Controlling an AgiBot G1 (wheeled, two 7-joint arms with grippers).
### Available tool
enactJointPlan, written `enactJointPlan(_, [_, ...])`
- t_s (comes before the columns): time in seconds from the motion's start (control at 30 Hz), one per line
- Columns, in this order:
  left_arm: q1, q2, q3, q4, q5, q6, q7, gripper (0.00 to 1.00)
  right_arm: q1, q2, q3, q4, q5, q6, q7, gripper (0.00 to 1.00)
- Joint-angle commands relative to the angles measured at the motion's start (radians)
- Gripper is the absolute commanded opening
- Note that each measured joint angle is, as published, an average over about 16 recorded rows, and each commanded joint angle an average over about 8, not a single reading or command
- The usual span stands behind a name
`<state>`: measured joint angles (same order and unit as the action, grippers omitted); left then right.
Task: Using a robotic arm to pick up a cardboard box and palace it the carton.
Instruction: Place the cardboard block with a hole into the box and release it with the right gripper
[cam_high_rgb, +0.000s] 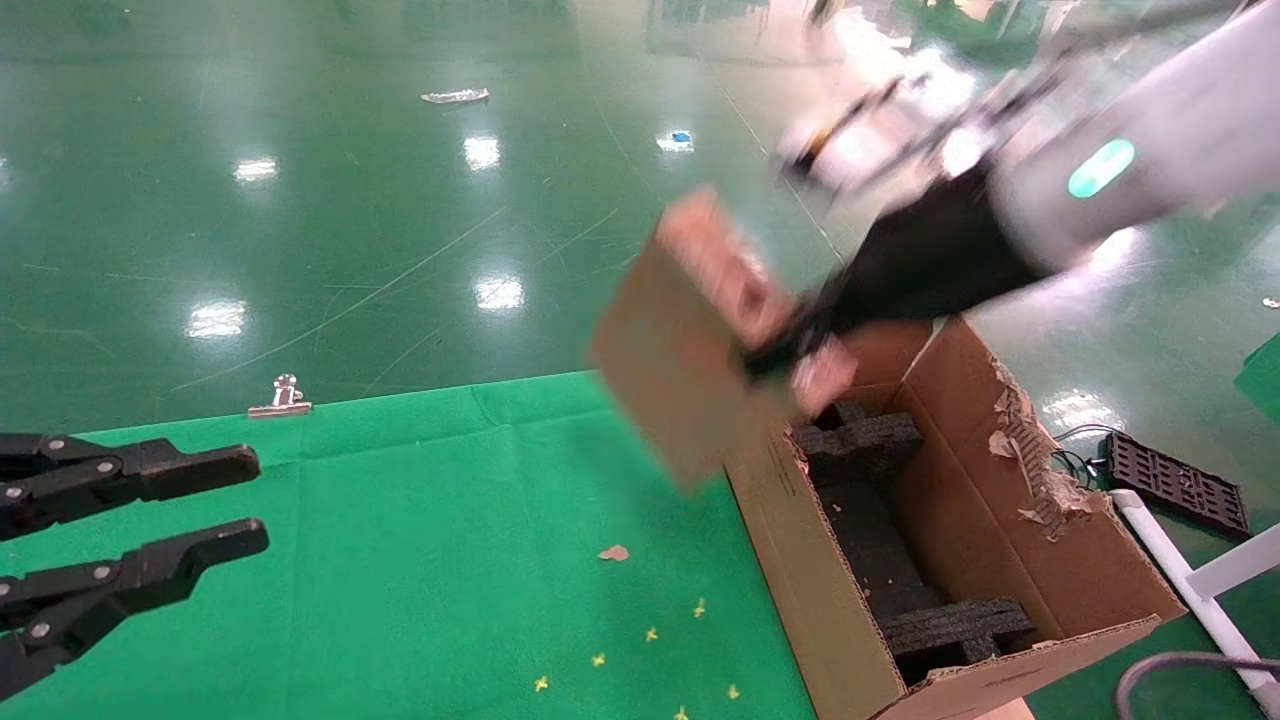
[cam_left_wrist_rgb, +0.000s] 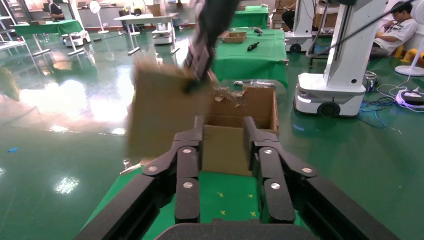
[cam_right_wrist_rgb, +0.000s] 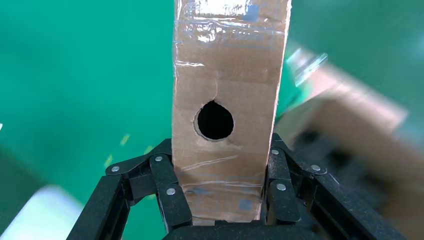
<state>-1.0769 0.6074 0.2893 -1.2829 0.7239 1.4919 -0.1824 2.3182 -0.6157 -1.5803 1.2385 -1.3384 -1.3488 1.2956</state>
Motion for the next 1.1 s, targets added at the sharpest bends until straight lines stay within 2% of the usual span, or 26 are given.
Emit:
enactJointPlan(0.03, [0.000,0.000,0.000,0.000,0.000,0.000,0.000,0.00,0.045,0.036,0.031,-0.007,0.003,0.012,-0.041,0.00])
enactJointPlan(0.3, [0.000,0.000,0.001,0.000,0.000,0.000,0.000,0.00,0.163,0.139,0.045,-0.126,-0.130,-0.029,-0.116,0.00])
enactJointPlan(0.5, [0.000,0.000,0.001,0.000,-0.001,0.000,0.001,0.00,0.165,0.185,0.007,-0.201,-0.210,-0.087,-0.112,0.00])
enactJointPlan(0.53, [0.000,0.000,0.001,0.000,-0.001,0.000,0.001,0.05,0.155,0.191,-0.001,-0.214,-0.213,-0.093,-0.110,0.00])
enactJointPlan(0.77, [0.000,-0.001,0.002,0.000,-0.001,-0.001,0.001,0.91,0.055,0.205,-0.044,-0.307,-0.190,-0.086,-0.112,0.00])
enactJointPlan(0.8, [0.000,-0.001,0.002,0.000,-0.001,-0.001,0.001,0.99,0.041,0.202,-0.049,-0.320,-0.187,-0.082,-0.114,0.00])
enactJointPlan(1.1, [0.000,-0.001,0.002,0.000,-0.001,-0.001,0.001,1.00,-0.073,0.156,-0.094,-0.446,-0.182,-0.053,-0.130,0.00])
